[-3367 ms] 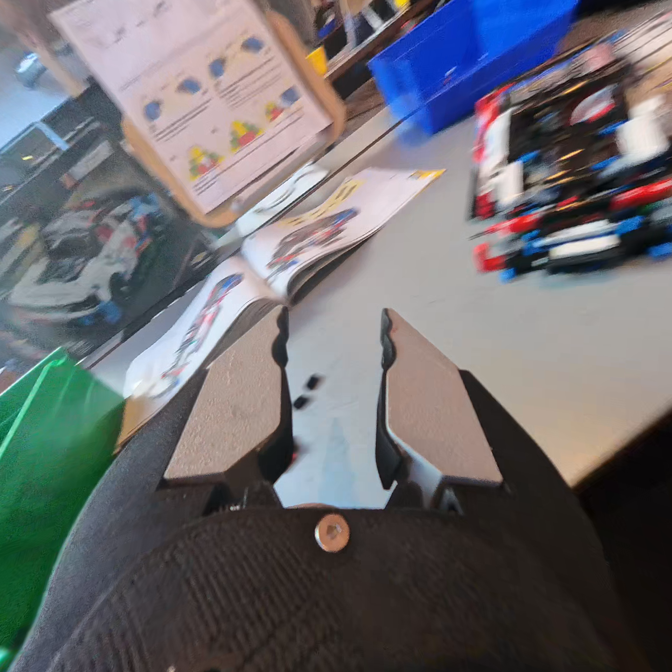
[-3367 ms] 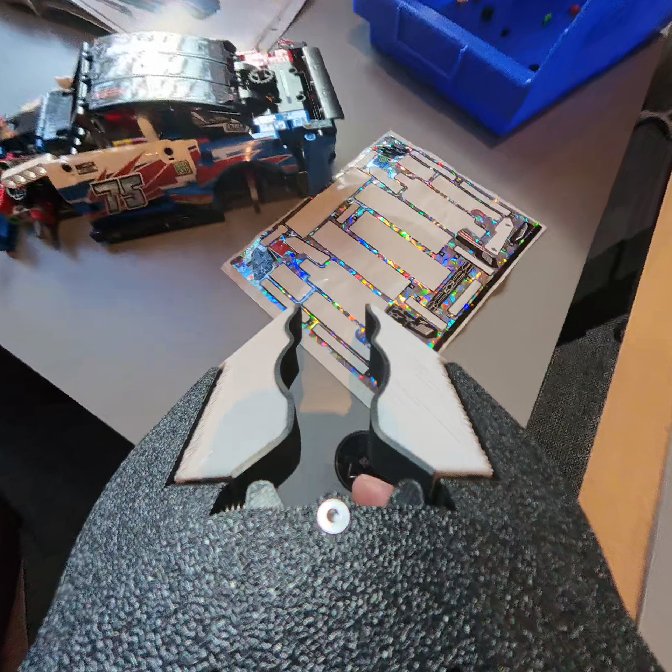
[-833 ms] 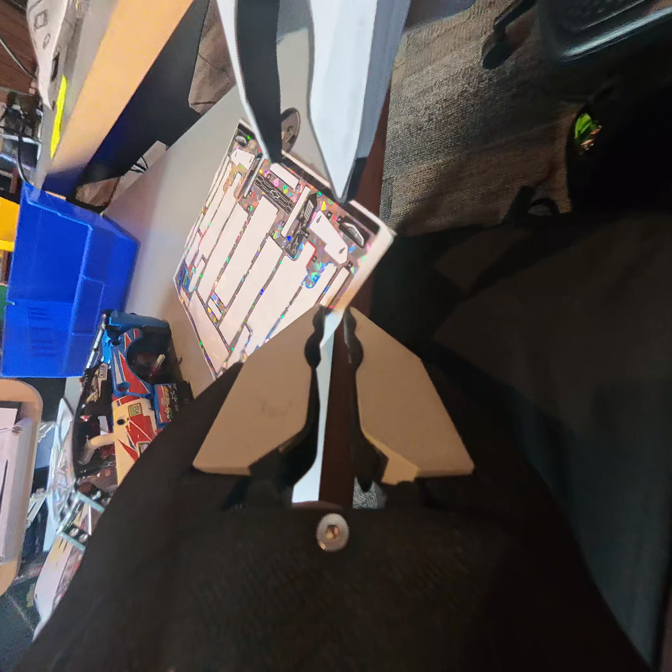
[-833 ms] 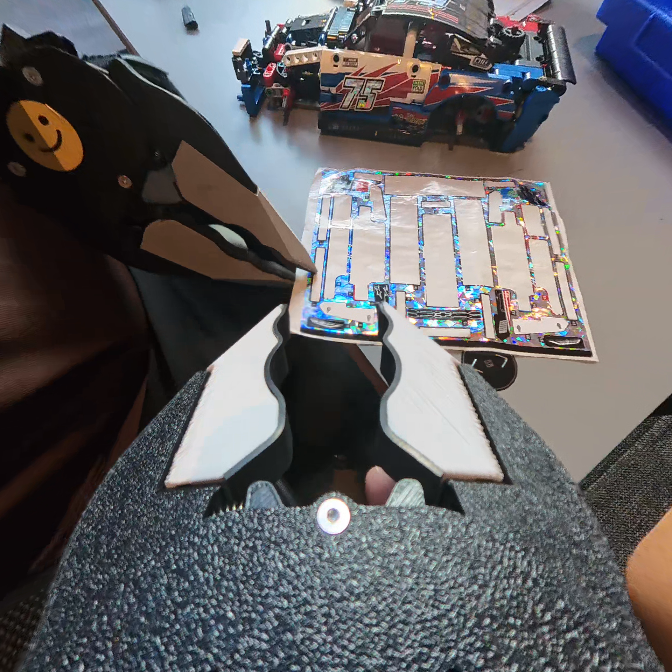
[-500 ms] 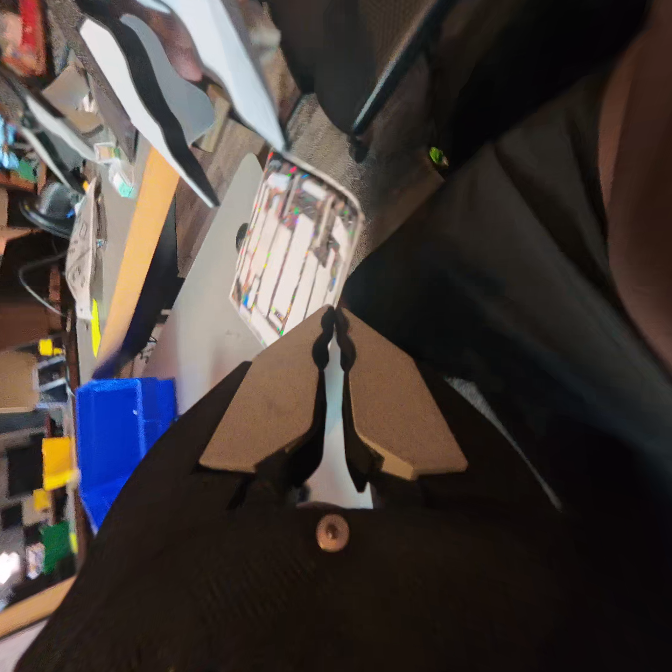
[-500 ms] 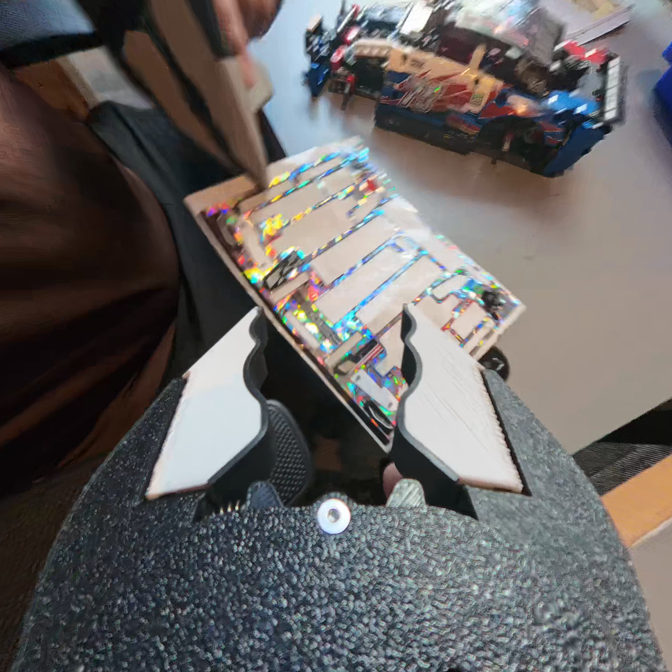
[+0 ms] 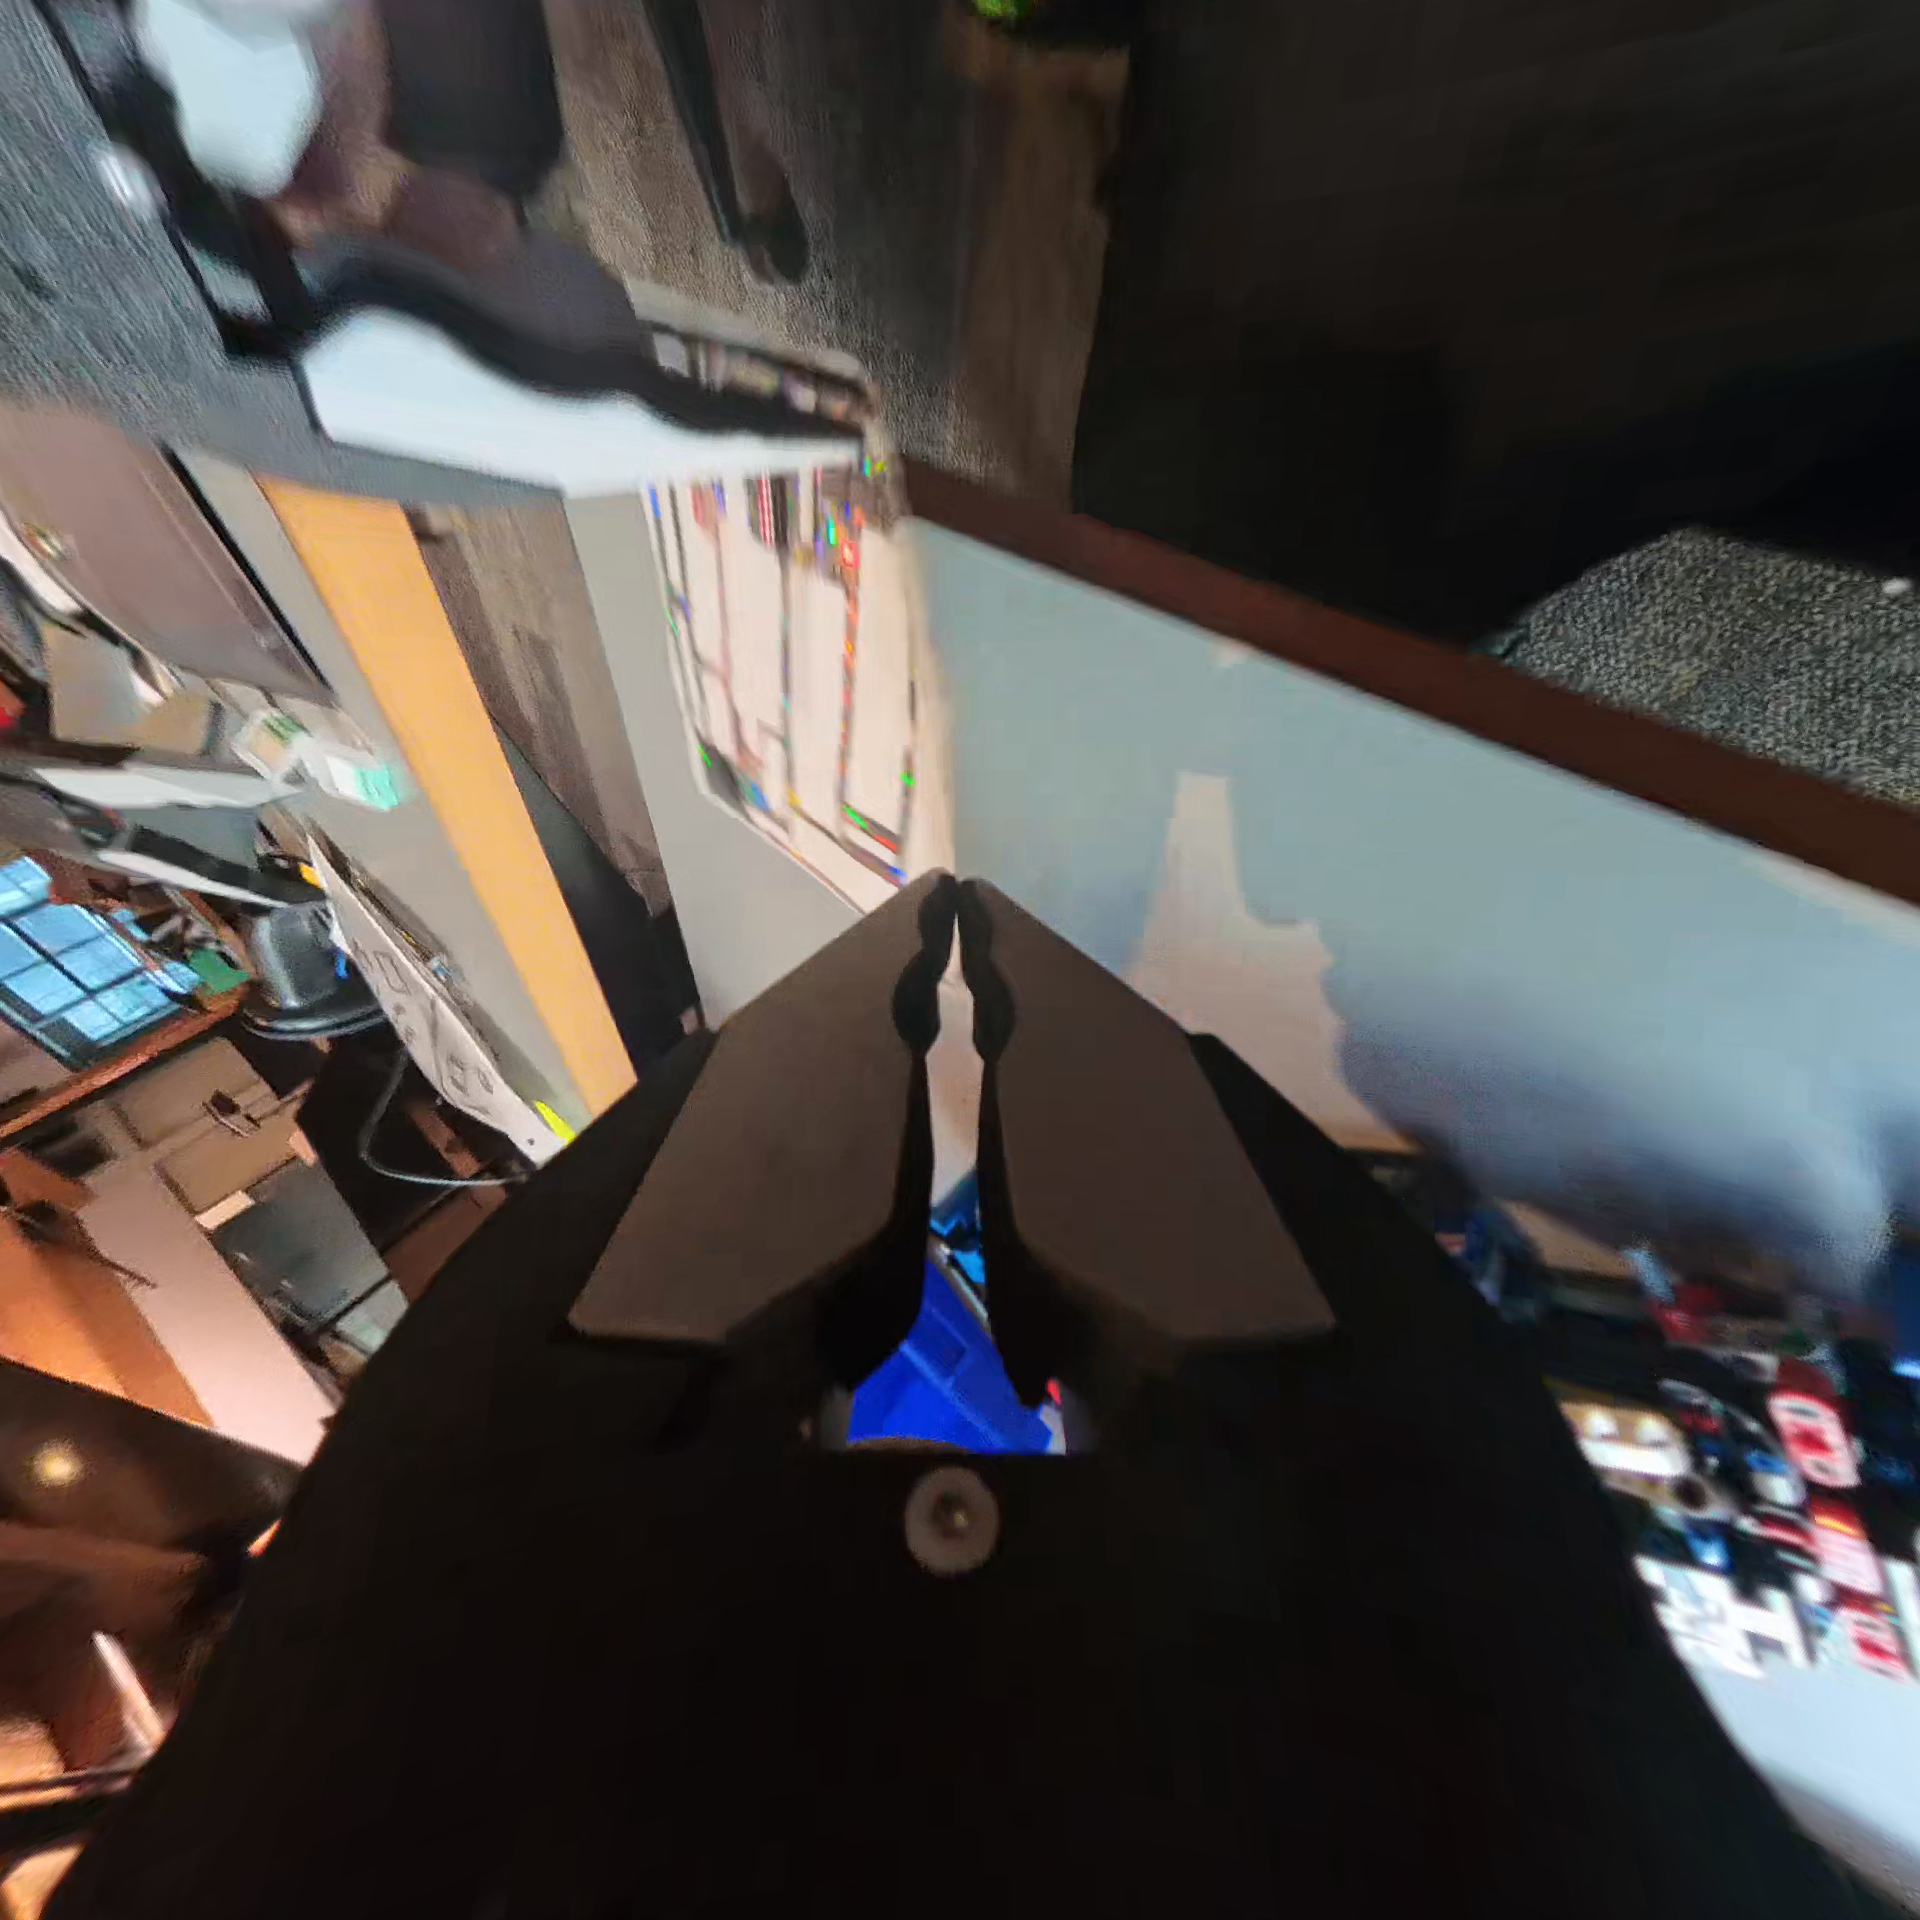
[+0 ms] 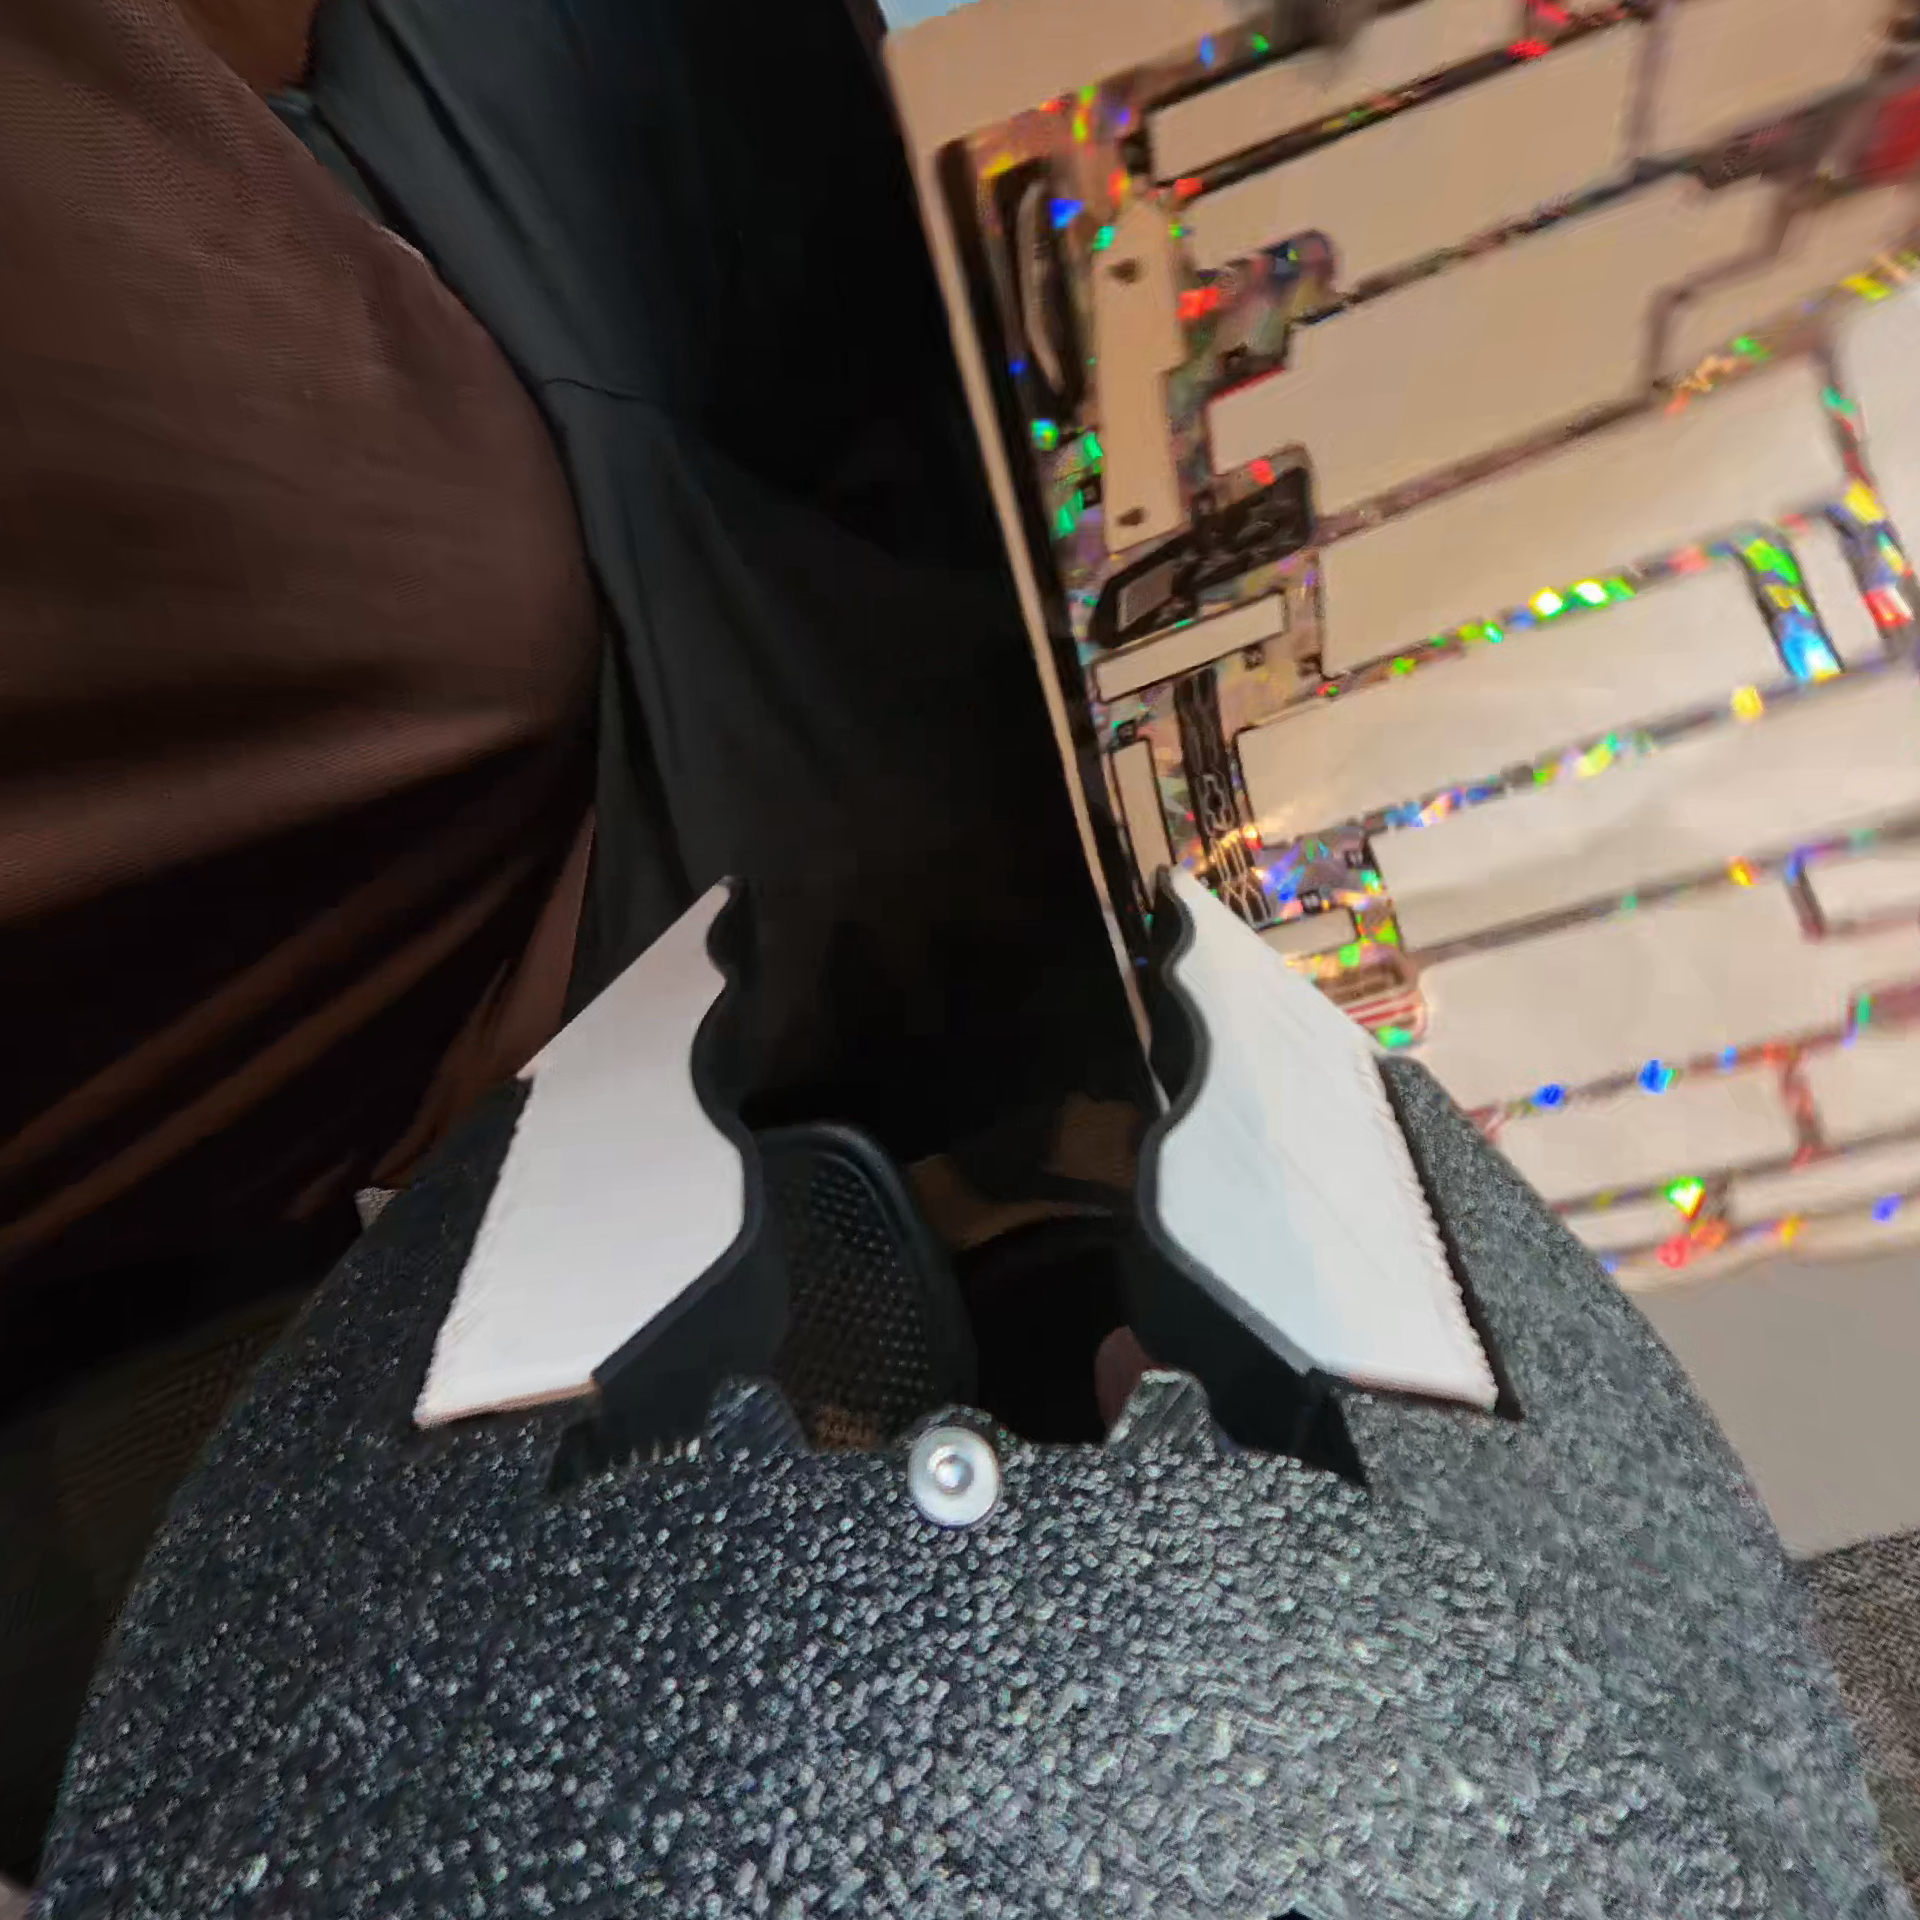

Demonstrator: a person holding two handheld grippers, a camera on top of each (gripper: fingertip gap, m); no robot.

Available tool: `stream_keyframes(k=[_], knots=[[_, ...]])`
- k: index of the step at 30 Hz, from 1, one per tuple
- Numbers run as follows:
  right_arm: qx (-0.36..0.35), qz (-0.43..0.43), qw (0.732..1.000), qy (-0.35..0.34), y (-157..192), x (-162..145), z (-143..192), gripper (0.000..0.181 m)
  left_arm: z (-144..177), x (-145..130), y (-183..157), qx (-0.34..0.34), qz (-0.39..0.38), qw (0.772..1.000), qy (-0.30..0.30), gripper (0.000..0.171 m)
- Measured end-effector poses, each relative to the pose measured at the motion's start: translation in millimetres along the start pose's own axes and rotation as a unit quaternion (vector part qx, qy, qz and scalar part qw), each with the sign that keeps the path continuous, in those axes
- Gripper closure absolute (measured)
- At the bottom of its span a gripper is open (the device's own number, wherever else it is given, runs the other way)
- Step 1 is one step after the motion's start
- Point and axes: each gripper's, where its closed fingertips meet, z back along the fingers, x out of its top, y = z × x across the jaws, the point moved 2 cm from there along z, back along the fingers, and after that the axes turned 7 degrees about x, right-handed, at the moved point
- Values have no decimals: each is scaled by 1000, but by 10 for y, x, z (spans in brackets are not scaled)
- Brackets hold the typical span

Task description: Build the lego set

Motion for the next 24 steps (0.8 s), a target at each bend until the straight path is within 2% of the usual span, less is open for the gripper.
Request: stream_keyframes(k=[3, 5, 7, 8, 11, 15, 19, 21, 22, 23, 24], knots=[[26, 19, 999, -17, 125, 106, -52, 107, -149, -251, 64, -9, 32, 999, 6, 171], [33, 36, 997, -56, 167, 262, -14, 109, -309, -583, 94, 0, 23, 998, 66, 171], [-11, 21, 996, -83, -29, 347, 79, 111, -433, -890, 58, -10, 37, 992, 119, 171], [-46, -2, 995, -84, -206, 330, 125, 112, -467, -946, 38, -14, 57, 991, 117, 171], [-99, -40, 991, -76, -507, 258, 170, 103, -470, -933, -12, -3, 60, 994, 95, 171], [-74, -4, 992, -100, -326, 335, 224, 102, -364, -781, -80, 24, -14, 996, 85, 171], [-102, -77, 989, -69, -521, 117, 251, 96, -271, -696, -83, 42, -54, 995, 79, 171], [-99, -112, 987, -63, -581, 34, 188, 117, -300, -807, -72, 35, -43, 993, 101, 171], [-95, -115, 987, -66, -572, 44, 174, 144, -328, -883, -45, 35, -24, 992, 116, 171], [-87, -117, 987, -60, -545, 43, 142, 162, -357, -981, -9, 34, -1, 990, 137, 171], [-89, -122, 987, -58, -542, 55, 114, 167, -374, -1099, 32, 33, 22, 986, 163, 163]])
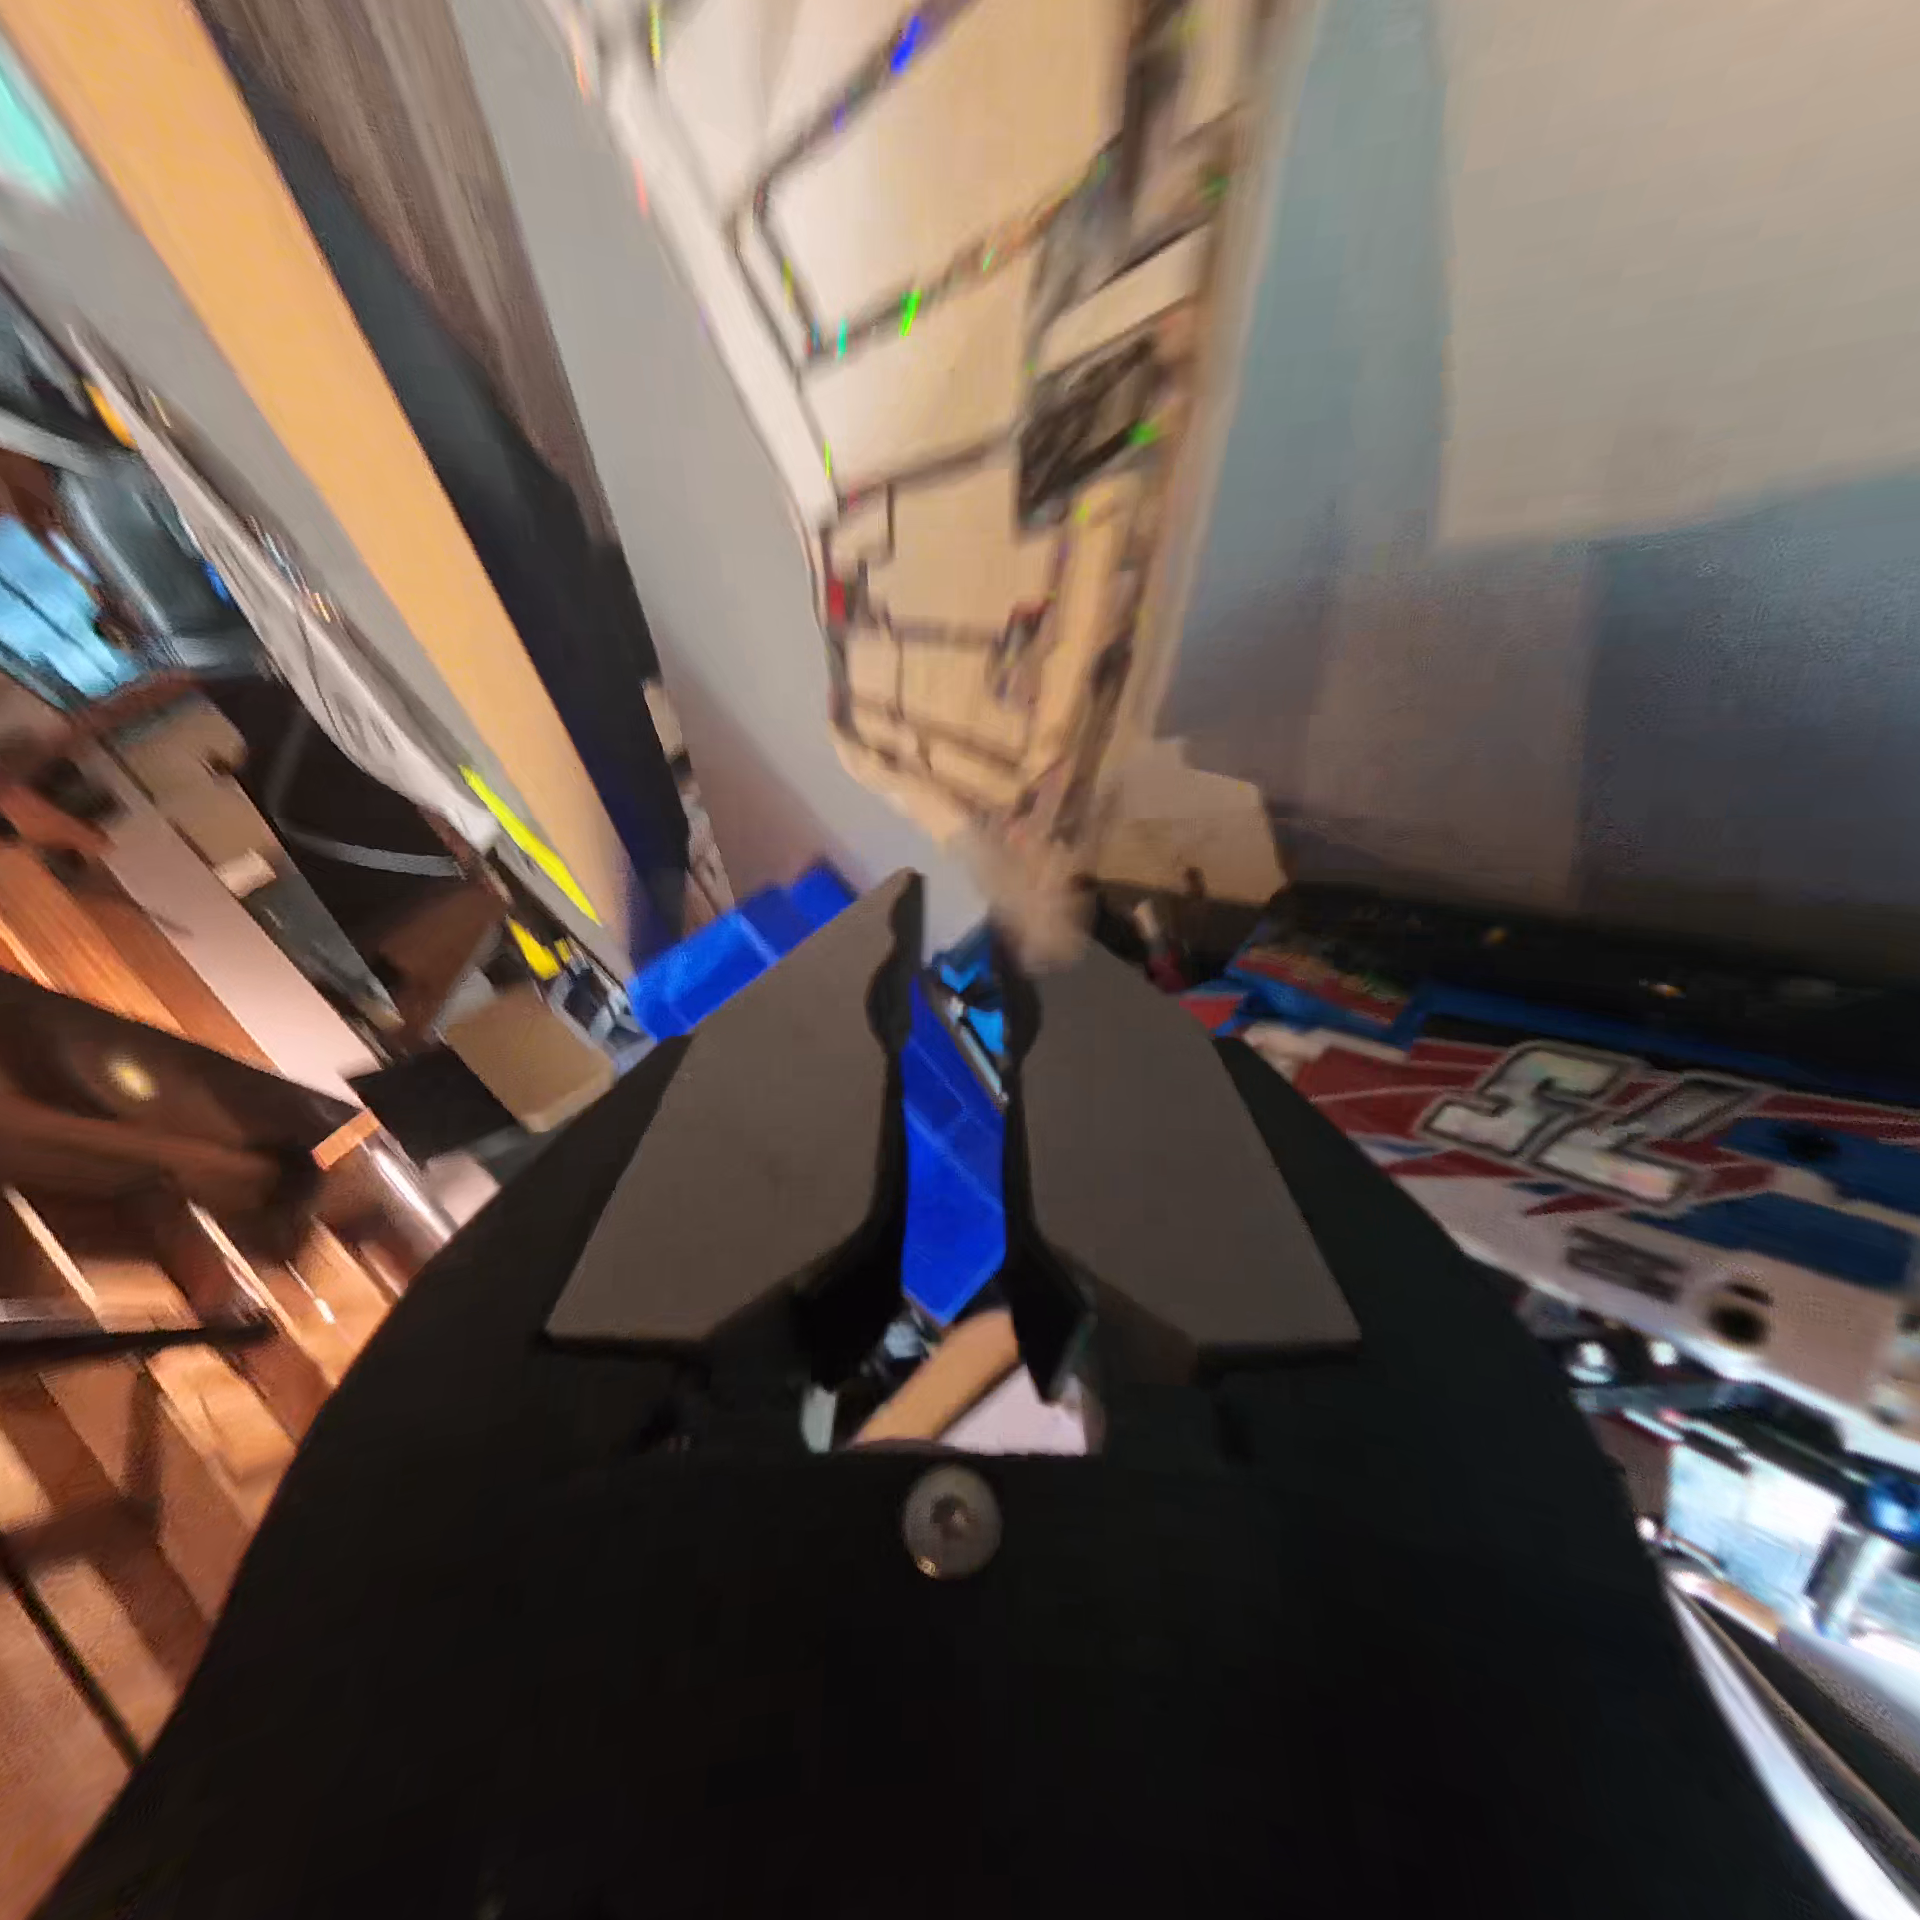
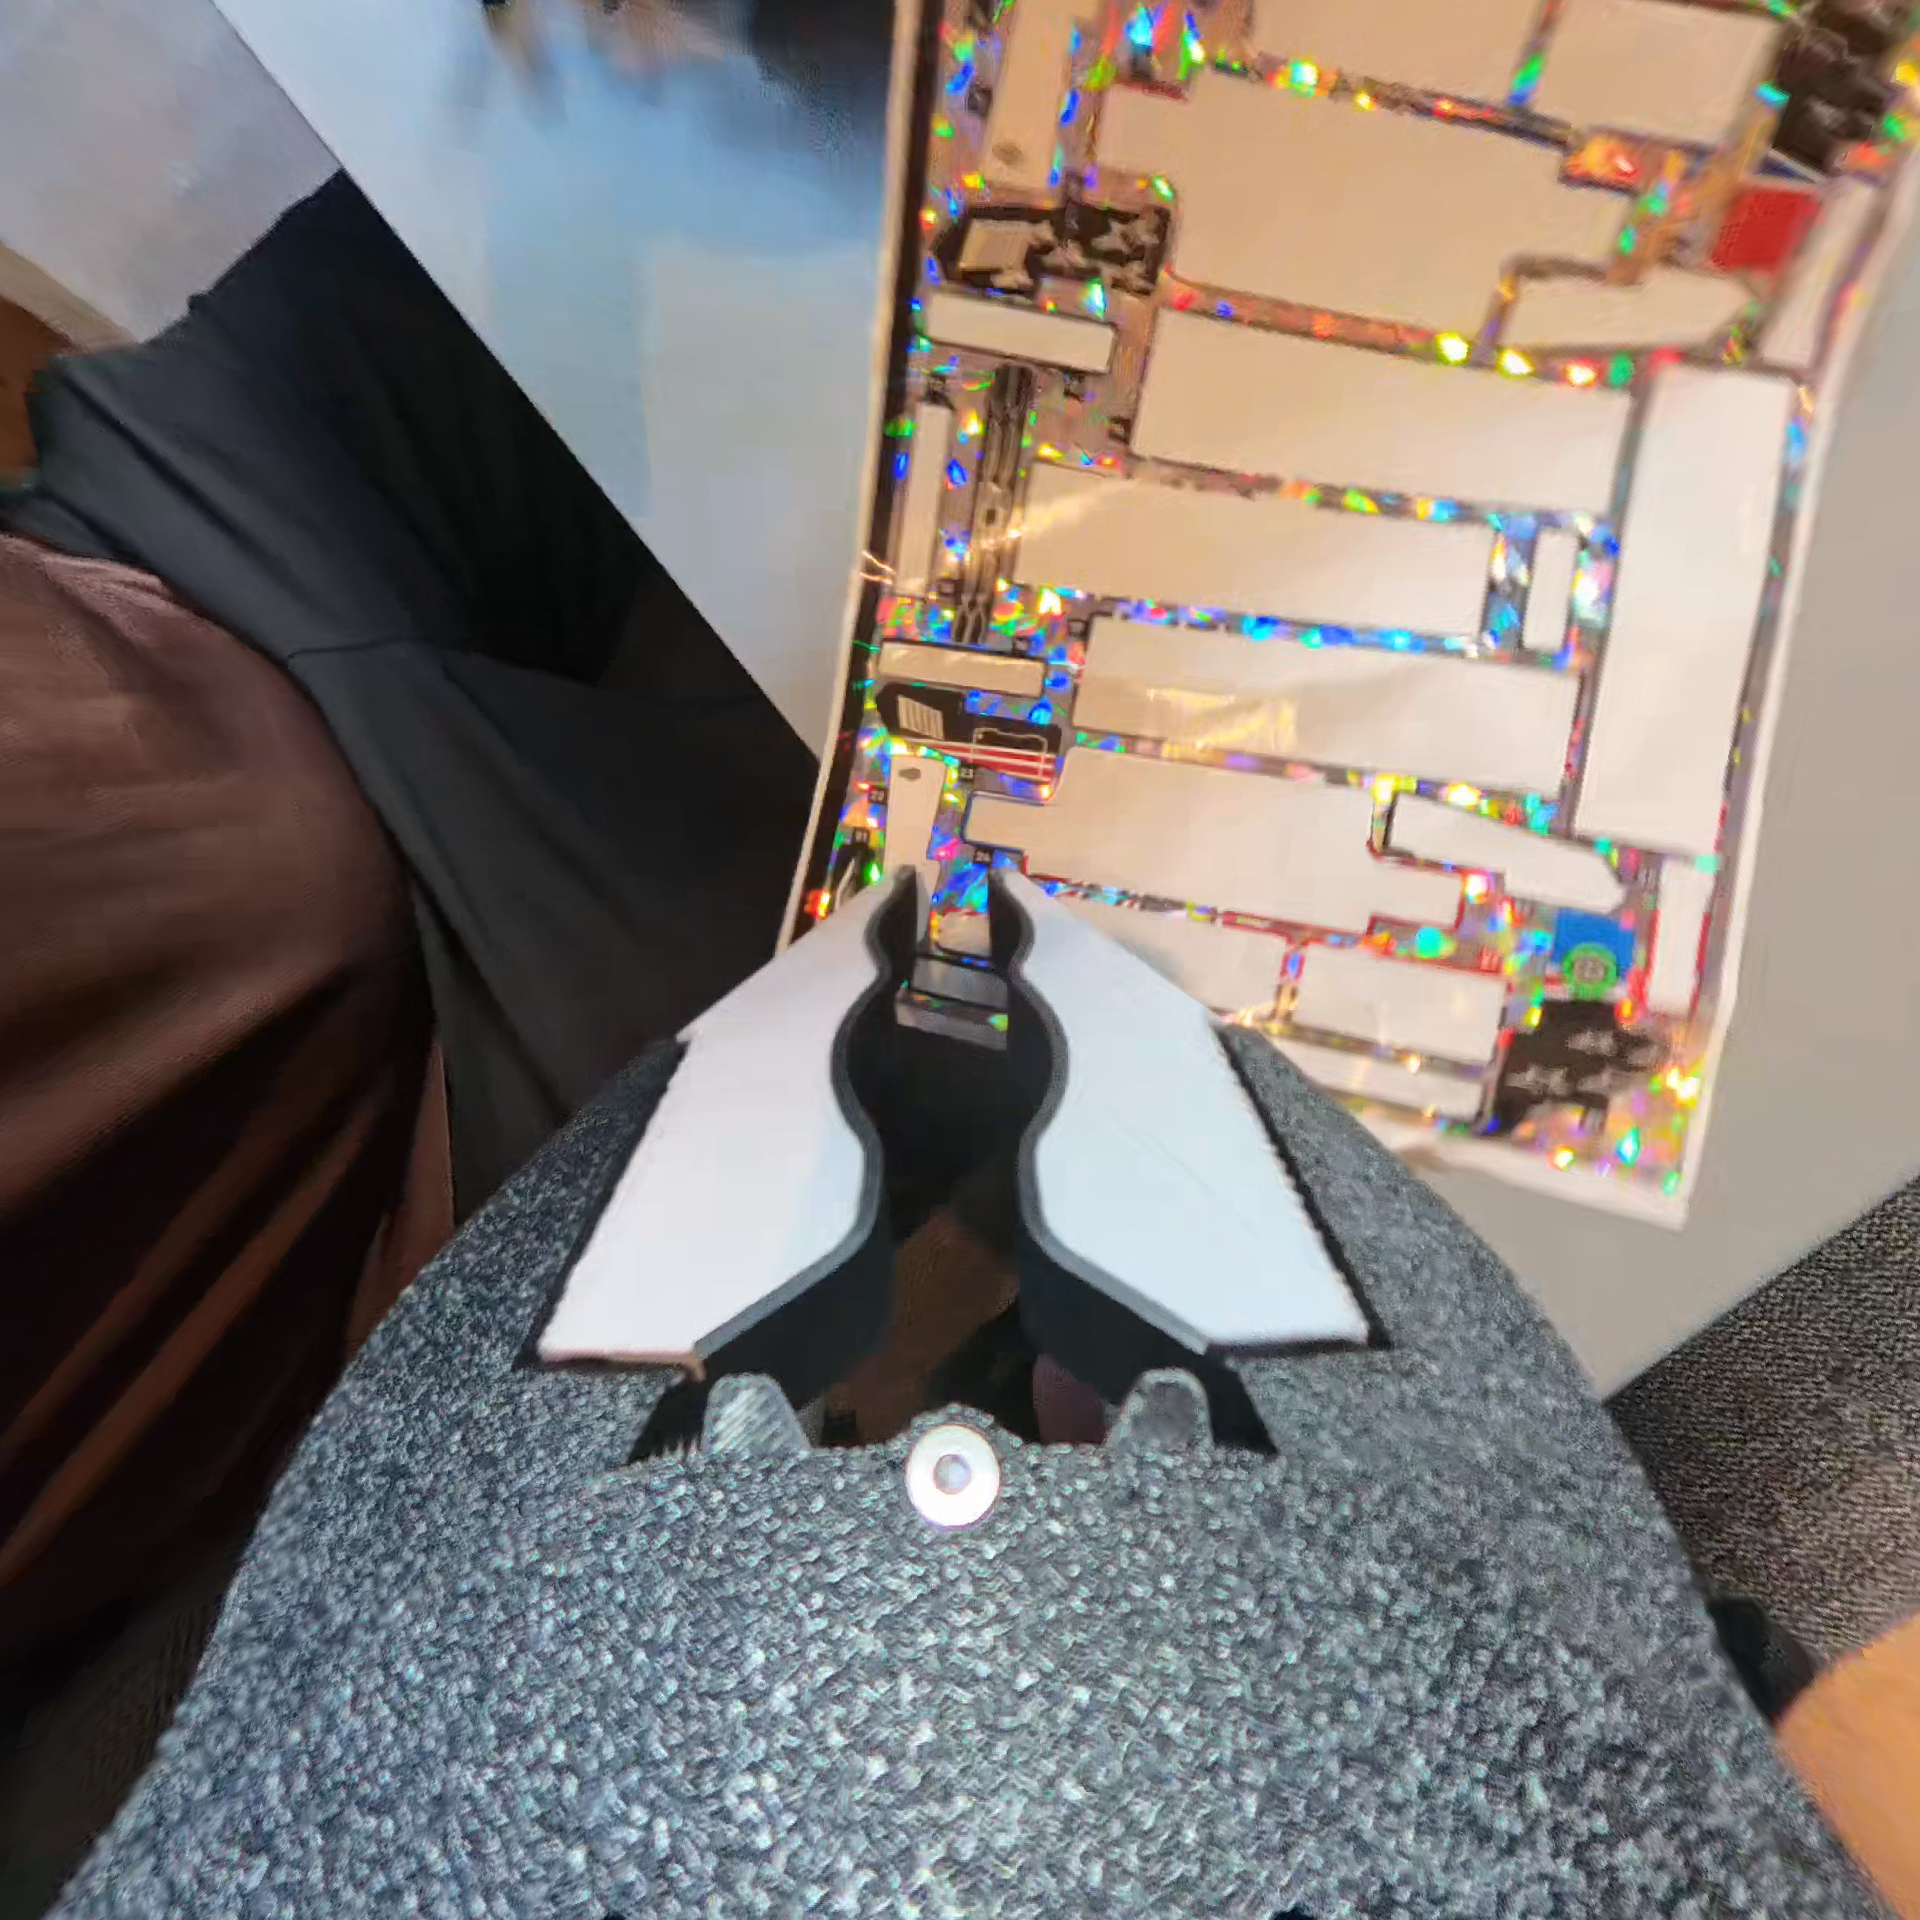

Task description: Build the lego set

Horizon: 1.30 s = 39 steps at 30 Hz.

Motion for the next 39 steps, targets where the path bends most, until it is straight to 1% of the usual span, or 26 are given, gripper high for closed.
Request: stream_keyframes(k=[1, 2, 3, 4, 6, 7, 8, 9, 10, 11, 13, 14, 15, 16, 17, 19, 20, 21, 22, 24, 27, 29, 31, 33, 36, 39], knots=[[-2, -6, 1000, -4, 14, 21, -28, 167, -36, -132, 72, 4, 23, 999, 35, 153], [1, -13, 1000, -8, 44, 42, -57, 167, -39, -263, 176, 19, 57, 996, 65, 152], [5, -20, 1000, -13, 75, 60, -83, 167, -2, -363, 282, 33, 102, 991, 82, 151], [8, -26, 999, -17, 102, 75, -106, 167, 75, -449, 394, 51, 153, 983, 91, 146], [10, -34, 999, -24, 146, 96, -138, 167, 331, -594, 586, 88, 267, 952, 118, 145], [13, -37, 999, -28, 174, 108, -155, 164, 478, -528, 598, 81, 338, 932, 109, 147], [23, -39, 998, -34, 216, 128, -181, 161, 613, -332, 561, 54, 412, 907, 75, 151], [38, -41, 998, -41, 275, 152, -216, 158, 733, -70, 506, 27, 477, 878, 29, 158], [57, -41, 996, -46, 345, 178, -255, 157, 829, 193, 420, 3, 525, 851, -10, 158], [73, -39, 995, -50, 409, 200, -285, 156, 894, 429, 306, -18, 558, 829, -35, 157], [78, -29, 995, -54, 466, 230, -269, 151, 986, 851, 54, -54, 611, 787, -71, 148], [69, -19, 996, -59, 472, 248, -214, 150, 1036, 1052, -69, -73, 640, 760, -92, 146], [57, -9, 996, -70, 468, 271, -138, 150, 1083, 1244, -190, -94, 668, 729, -111, 141], [42, -2, 995, -85, 456, 293, -52, 149, 1118, 1403, -328, -114, 690, 705, -120, 131], [25, 3, 995, -101, 434, 304, 30, 148, 1119, 1499, -476, -123, 707, 687, -111, 121], [-11, 14, 992, -128, 377, 289, 154, 147, 1077, 1633, -716, -128, 741, 653, -90, 110], [-24, 20, 990, -140, 356, 273, 188, 147, 1055, 1708, -785, -134, 758, 631, -92, 106], [-31, 25, 988, -147, 345, 253, 201, 147, 1036, 1786, -832, -147, 769, 613, -100, 106], [-36, 29, 988, -147, 336, 230, 194, 146, 1008, 1843, -854, -160, 776, 601, -107, 106], [-58, 42, 988, -139, 296, 209, 167, 147, 912, 1870, -833, -168, 791, 578, -112, 106], [-79, 67, 984, -142, 279, 269, 167, 147, 752, 1848, -741, -174, 809, 548, -122, 108], [-81, 75, 982, -156, 275, 323, 194, 147, 650, 1750, -682, -140, 825, 533, -124, 115], [-81, 81, 978, -172, 253, 353, 220, 147, 601, 1742, -679, -134, 829, 527, -132, 122], [-85, 82, 976, -183, 219, 356, 235, 147, 581, 1774, -689, -143, 830, 521, -136, 120], [-93, 88, 973, -194, 194, 376, 244, 148, 579, 1750, -620, -131, 833, 517, -148, 125], [-87, 91, 973, -192, 180, 404, 185, 148, 578, 1671, -538, -110, 837, 512, -158, 138]])
